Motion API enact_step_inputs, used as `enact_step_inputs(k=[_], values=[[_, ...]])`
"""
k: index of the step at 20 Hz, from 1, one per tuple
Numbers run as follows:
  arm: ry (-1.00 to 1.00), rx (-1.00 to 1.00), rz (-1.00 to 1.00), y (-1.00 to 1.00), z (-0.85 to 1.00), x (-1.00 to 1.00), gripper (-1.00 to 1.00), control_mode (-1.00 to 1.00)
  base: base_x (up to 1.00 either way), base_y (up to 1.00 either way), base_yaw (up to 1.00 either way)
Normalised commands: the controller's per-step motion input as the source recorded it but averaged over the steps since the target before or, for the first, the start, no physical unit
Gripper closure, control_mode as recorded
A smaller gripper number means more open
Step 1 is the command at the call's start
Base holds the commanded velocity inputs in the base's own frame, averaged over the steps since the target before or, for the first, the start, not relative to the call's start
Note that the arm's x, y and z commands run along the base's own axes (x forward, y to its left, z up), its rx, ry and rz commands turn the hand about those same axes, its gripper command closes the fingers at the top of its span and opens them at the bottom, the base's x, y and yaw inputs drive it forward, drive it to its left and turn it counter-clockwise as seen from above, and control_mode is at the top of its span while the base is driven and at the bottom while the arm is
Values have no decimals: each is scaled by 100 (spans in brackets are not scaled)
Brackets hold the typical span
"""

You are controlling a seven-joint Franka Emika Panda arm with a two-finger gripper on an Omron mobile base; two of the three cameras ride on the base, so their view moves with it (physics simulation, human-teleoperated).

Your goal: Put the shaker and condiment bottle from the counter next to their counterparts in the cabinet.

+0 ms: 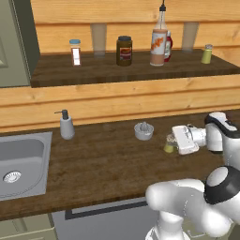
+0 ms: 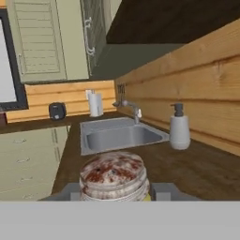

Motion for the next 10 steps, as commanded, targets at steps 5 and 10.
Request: enact_step_inputs(k=[5, 10], values=[[0, 0, -23, -27, 55, -50, 100, -100, 0, 0, 0], [0, 0, -27, -20, 65, -39, 100, -100, 0, 0, 0]])
